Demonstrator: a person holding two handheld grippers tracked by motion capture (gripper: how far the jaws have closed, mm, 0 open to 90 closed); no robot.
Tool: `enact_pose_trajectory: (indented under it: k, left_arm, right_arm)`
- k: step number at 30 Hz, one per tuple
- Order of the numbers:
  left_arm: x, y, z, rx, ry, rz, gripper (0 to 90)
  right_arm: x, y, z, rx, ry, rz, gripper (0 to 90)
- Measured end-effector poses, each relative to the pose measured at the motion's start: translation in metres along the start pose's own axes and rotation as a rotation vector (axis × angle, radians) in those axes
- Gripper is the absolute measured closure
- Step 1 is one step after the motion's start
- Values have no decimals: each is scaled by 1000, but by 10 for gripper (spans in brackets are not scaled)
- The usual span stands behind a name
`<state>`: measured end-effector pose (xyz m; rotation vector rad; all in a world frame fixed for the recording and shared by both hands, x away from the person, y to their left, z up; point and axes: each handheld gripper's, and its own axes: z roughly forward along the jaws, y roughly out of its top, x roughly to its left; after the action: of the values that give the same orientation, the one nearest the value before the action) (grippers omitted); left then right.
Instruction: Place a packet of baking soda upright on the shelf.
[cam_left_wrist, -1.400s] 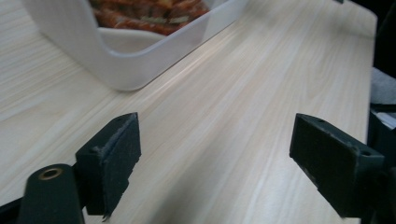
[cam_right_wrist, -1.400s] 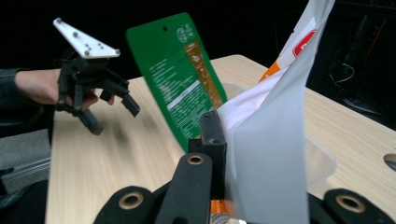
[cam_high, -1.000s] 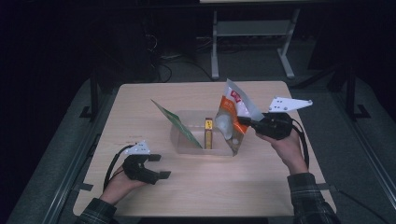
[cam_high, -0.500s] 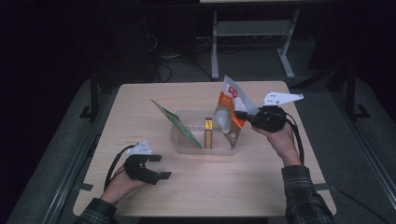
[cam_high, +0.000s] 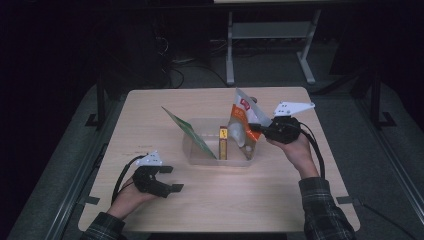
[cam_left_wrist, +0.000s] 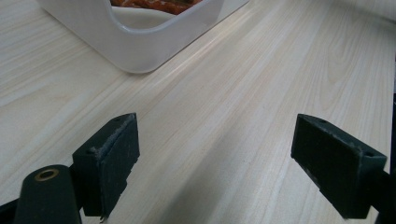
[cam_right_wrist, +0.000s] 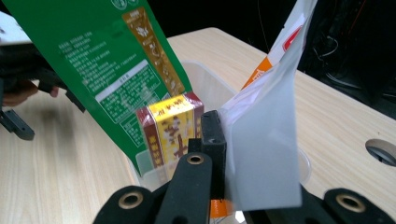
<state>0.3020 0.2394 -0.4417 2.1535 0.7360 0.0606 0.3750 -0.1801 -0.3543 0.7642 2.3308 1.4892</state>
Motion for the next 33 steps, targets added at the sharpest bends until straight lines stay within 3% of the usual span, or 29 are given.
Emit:
enact_pose_trajectory:
  k: [18,24,26,33]
  left_arm:
    - [-2,0,2,6,-4,0,148]
    - [-3,0,3,6,-8,10,147]
    - [-3,0,3,6,-10,10,148]
    - [-3,0,3,3,-10,10,148]
  right_arm:
    - [-6,-14,4,34,-17,35,875]
    - [-3,-15,7,62,-45,54,638]
    - [-2,-15,8,74,-62,59,516]
    - [-3,-16,7,85,-88,119,309]
